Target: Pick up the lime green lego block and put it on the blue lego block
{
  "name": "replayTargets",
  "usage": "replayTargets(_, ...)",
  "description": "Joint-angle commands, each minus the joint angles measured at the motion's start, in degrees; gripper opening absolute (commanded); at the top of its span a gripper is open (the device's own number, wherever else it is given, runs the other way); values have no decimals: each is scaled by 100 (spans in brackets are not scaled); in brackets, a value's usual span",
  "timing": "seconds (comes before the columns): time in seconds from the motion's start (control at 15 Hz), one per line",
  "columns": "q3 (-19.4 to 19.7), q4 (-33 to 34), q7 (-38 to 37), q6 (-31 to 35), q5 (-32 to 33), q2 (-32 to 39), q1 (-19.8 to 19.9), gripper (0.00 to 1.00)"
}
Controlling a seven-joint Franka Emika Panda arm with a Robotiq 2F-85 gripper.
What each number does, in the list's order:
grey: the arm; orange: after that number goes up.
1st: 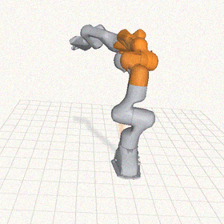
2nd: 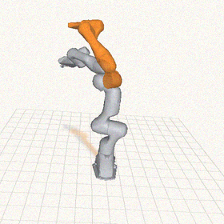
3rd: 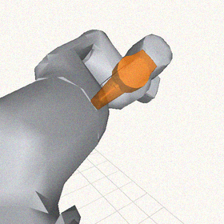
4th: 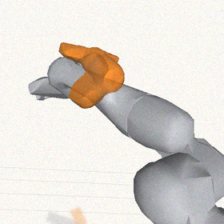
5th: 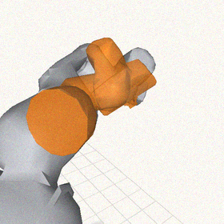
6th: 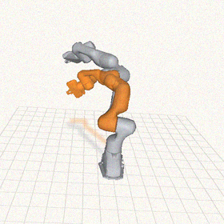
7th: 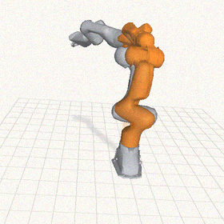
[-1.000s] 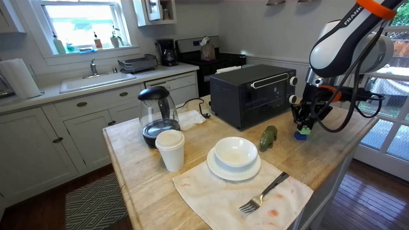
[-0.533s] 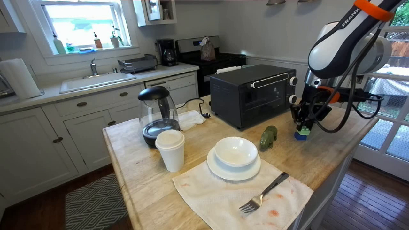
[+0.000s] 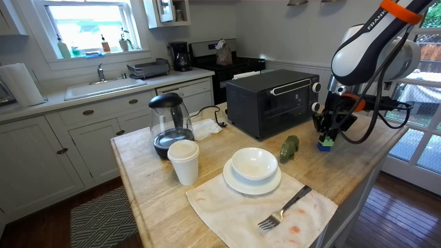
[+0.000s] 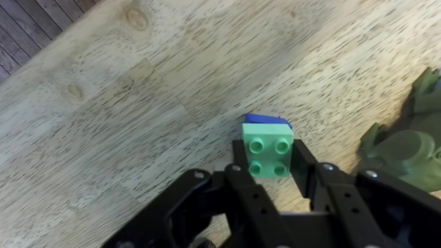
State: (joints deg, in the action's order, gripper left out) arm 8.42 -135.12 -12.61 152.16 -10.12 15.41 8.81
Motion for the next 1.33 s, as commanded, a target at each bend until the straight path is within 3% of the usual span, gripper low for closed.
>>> replayTargets(0.0, 1, 193, -186, -210, -155, 146, -13, 11)
replayTargets(0.47, 43, 272, -590, -519, -132, 112, -49, 11)
replayTargets(1.27, 185, 202, -1336, -227, 25, 172, -222, 11)
